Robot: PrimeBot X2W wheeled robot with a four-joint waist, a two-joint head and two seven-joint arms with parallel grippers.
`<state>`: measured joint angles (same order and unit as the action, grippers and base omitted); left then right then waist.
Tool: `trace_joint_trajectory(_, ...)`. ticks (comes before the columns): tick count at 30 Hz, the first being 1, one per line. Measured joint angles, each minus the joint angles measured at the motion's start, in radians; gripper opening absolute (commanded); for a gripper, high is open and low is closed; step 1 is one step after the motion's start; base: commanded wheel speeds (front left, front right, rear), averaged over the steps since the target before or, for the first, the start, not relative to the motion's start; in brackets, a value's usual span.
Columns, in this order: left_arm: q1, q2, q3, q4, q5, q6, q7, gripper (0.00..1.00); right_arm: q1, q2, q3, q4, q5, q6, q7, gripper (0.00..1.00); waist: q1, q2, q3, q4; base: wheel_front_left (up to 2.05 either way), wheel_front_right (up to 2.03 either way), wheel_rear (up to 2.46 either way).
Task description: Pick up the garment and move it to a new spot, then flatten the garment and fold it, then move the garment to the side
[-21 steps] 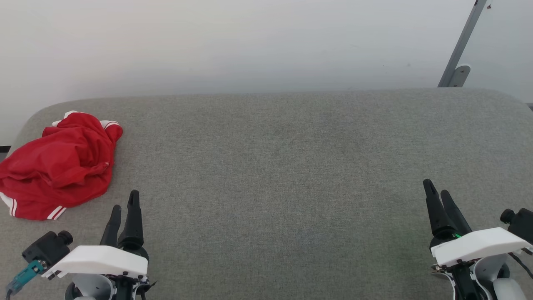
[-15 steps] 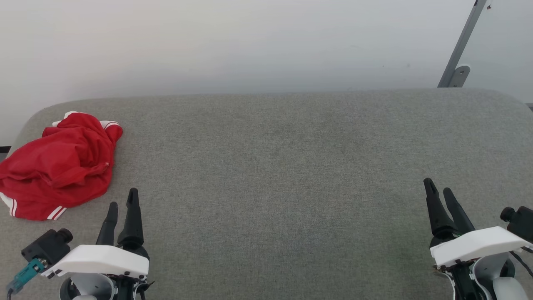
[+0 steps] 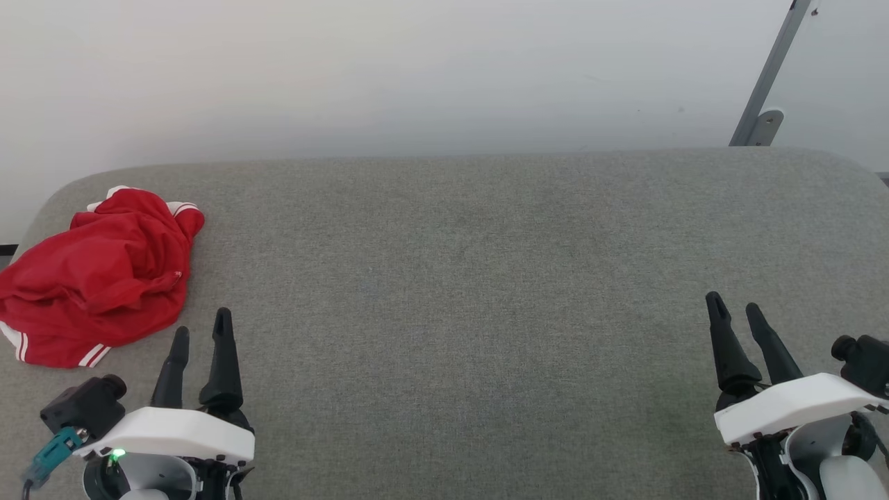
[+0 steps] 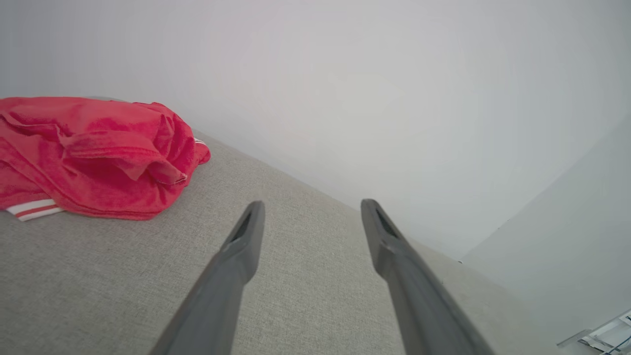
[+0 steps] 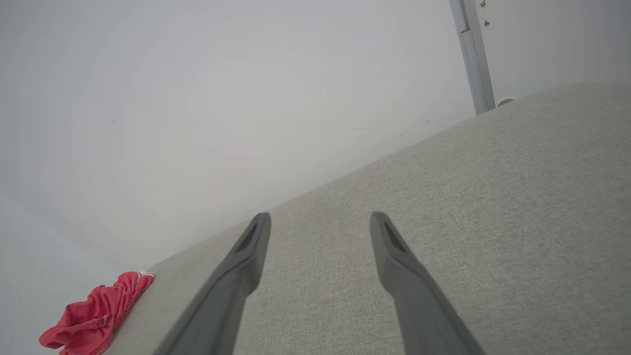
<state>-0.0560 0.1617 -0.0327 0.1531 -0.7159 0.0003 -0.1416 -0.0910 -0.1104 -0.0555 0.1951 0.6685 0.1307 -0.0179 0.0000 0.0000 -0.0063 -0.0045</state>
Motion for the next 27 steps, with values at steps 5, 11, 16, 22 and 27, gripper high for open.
trace_joint_trajectory(5,0.0,0.002,-0.002,-0.005,0.052,-0.002,-0.012,1.0,0.0,-0.005,0.003,-0.009,-0.047,0.0,-0.005,1.0,0.0,0.0,0.0,-0.001,0.0,0.0,0.0)
trace_joint_trajectory(11,0.0,0.004,-0.006,-0.009,0.119,-0.01,-0.03,1.0,-0.002,-0.011,0.007,-0.02,-0.103,0.0,-0.01,1.0,0.0,0.0,0.0,-0.002,0.0,0.0,0.0)
trace_joint_trajectory(16,0.0,0.005,-0.006,-0.01,0.164,-0.014,-0.043,1.0,-0.002,-0.015,0.01,-0.027,-0.149,0.0,-0.018,1.0,0.0,0.0,-0.001,-0.002,0.0,0.0,0.0)
trace_joint_trajectory(22,0.0,0.007,-0.006,-0.015,0.217,-0.019,-0.054,1.0,-0.002,-0.016,0.013,-0.035,-0.201,0.0,-0.027,1.0,0.0,0.0,-0.001,-0.003,0.0,0.0,0.0)
trace_joint_trajectory(27,0.0,0.008,-0.009,-0.021,0.254,-0.024,-0.067,1.0,-0.002,-0.021,0.014,-0.039,-0.238,0.0,-0.032,1.0,0.0,0.0,0.0,-0.004,0.0,0.0,0.0)
